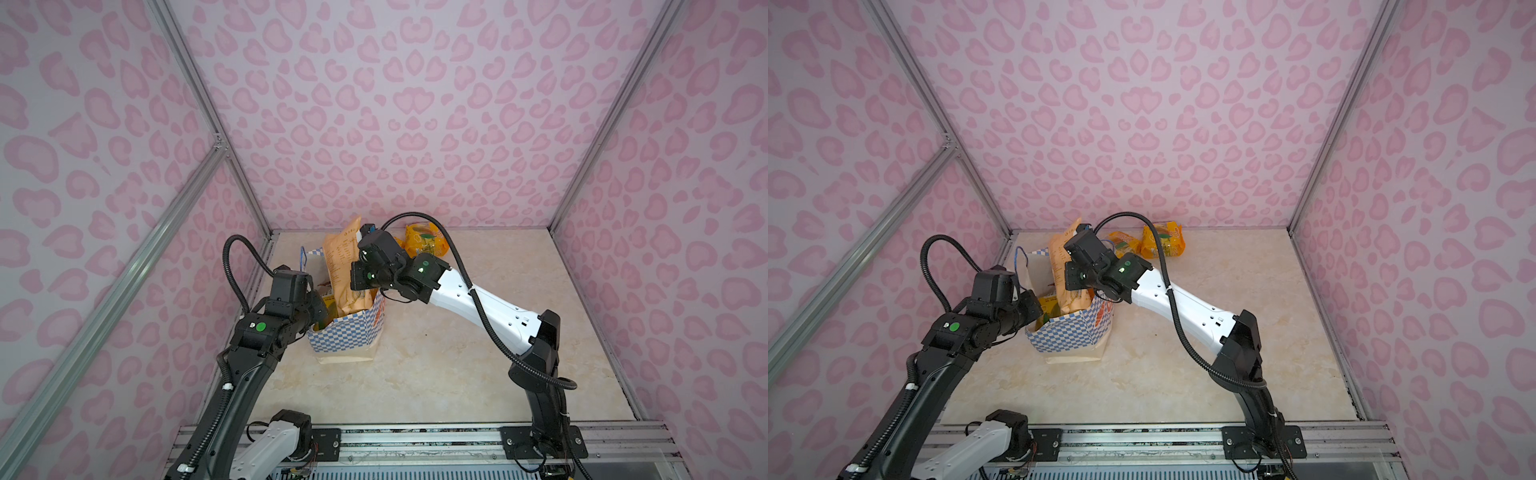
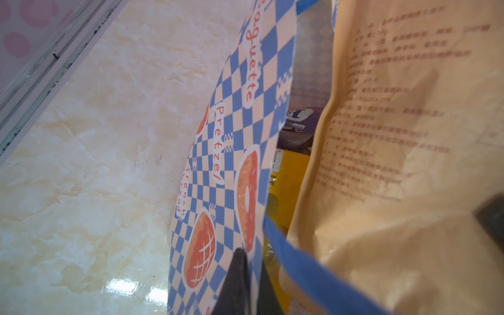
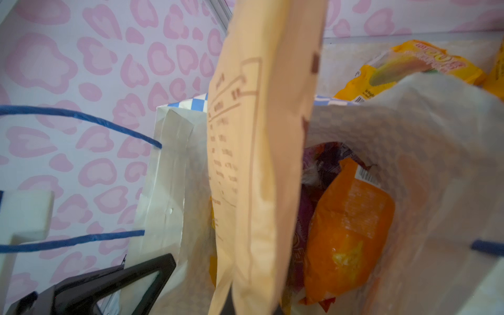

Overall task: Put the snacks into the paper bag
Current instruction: 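Lower the kraft pouch into the paper bag and open the right gripper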

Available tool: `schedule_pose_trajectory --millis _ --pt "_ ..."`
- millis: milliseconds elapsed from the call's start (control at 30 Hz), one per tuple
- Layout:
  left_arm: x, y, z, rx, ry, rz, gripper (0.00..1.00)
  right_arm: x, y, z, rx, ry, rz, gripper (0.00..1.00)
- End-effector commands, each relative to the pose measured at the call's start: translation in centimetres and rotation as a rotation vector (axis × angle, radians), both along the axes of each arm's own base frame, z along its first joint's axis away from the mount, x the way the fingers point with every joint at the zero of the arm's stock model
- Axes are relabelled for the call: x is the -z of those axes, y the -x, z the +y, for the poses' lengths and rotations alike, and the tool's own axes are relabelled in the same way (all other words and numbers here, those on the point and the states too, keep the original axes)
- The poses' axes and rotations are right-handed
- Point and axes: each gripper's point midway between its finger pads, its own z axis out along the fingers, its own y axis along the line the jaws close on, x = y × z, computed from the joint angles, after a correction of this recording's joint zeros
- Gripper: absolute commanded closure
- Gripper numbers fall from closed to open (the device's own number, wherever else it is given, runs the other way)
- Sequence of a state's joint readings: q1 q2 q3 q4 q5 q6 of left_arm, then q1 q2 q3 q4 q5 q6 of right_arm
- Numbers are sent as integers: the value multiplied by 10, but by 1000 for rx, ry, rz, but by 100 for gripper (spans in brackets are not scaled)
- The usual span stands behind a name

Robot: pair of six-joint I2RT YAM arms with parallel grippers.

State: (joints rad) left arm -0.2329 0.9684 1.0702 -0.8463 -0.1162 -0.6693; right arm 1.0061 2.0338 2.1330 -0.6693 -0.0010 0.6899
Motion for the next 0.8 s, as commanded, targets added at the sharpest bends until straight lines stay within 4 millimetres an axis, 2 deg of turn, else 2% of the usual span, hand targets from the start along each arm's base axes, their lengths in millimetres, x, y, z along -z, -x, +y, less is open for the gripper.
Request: schedule_pose_trajectory --millis 0,167,267,400,533,667,767 --pt "-3 -4 -2 1 10 -14 91 -4 12 9 26 -57 61 100" --pt "-11 -3 0 -2 8 -36 91 -2 9 0 120 -21 90 95" --pt "-16 -1 0 -6 13 -51 90 11 5 -4 164 33 118 93" --pt "-19 1 0 -5 20 -62 90 30 6 2 179 68 187 100" --pt "-20 2 1 -4 17 -62 90 41 7 3 208 82 230 100" --pt "-19 1 1 -1 10 -59 90 34 7 -7 259 99 210 100" --pt "-15 -1 2 -6 -3 -46 90 25 13 -7 245 94 189 100"
